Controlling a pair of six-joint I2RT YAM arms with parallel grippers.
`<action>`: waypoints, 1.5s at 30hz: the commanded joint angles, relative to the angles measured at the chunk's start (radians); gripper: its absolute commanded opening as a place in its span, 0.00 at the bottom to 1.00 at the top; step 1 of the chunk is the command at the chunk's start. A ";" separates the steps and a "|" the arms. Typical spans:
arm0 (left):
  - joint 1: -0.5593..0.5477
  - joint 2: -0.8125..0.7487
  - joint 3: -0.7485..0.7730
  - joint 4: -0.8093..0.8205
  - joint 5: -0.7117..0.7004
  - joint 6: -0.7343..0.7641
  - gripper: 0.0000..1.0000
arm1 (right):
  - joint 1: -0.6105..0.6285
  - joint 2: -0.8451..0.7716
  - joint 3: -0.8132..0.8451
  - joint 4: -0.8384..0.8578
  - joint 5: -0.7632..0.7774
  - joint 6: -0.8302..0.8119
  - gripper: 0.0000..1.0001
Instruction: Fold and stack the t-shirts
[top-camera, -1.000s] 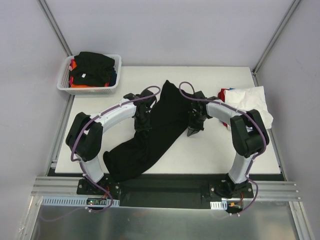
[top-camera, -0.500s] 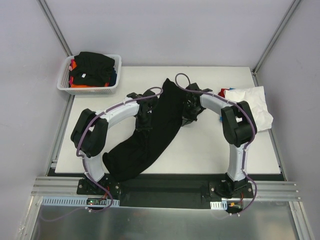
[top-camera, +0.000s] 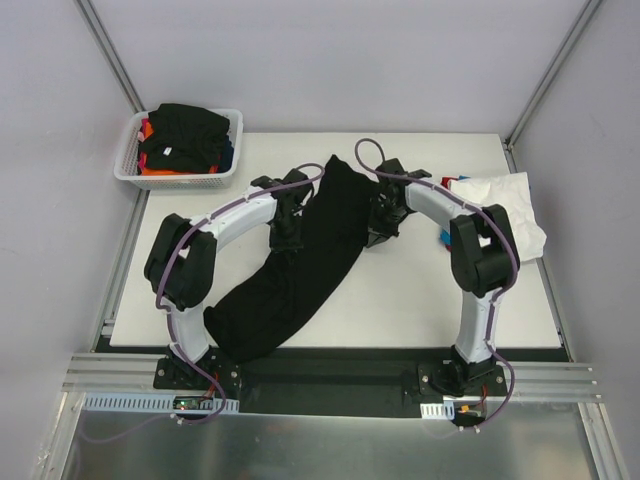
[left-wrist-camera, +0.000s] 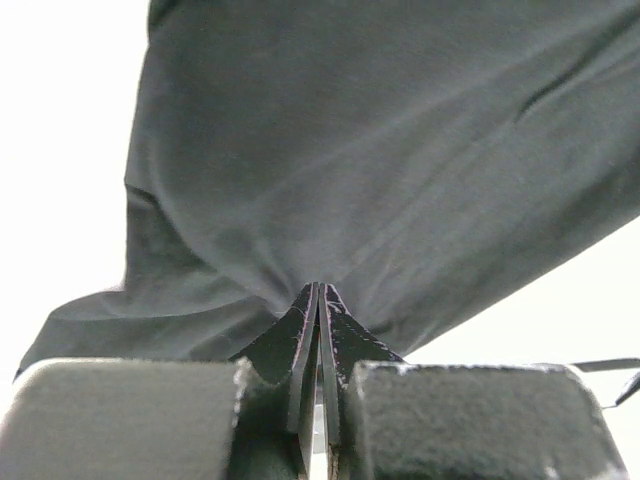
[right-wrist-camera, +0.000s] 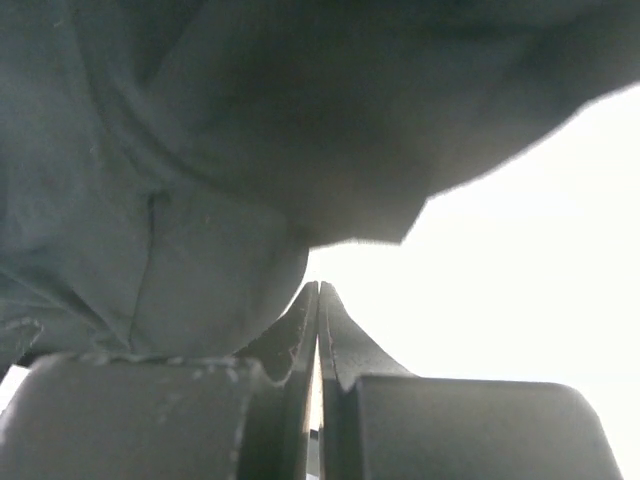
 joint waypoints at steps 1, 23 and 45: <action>0.016 -0.016 0.048 -0.041 -0.043 0.029 0.00 | -0.012 -0.150 0.019 -0.078 0.041 -0.021 0.01; 0.056 -0.057 -0.057 -0.044 -0.043 0.056 0.00 | -0.134 0.245 0.281 0.040 0.003 0.055 0.01; 0.056 -0.166 -0.076 -0.078 0.025 -0.007 0.00 | -0.248 0.391 0.553 0.209 -0.203 0.099 0.01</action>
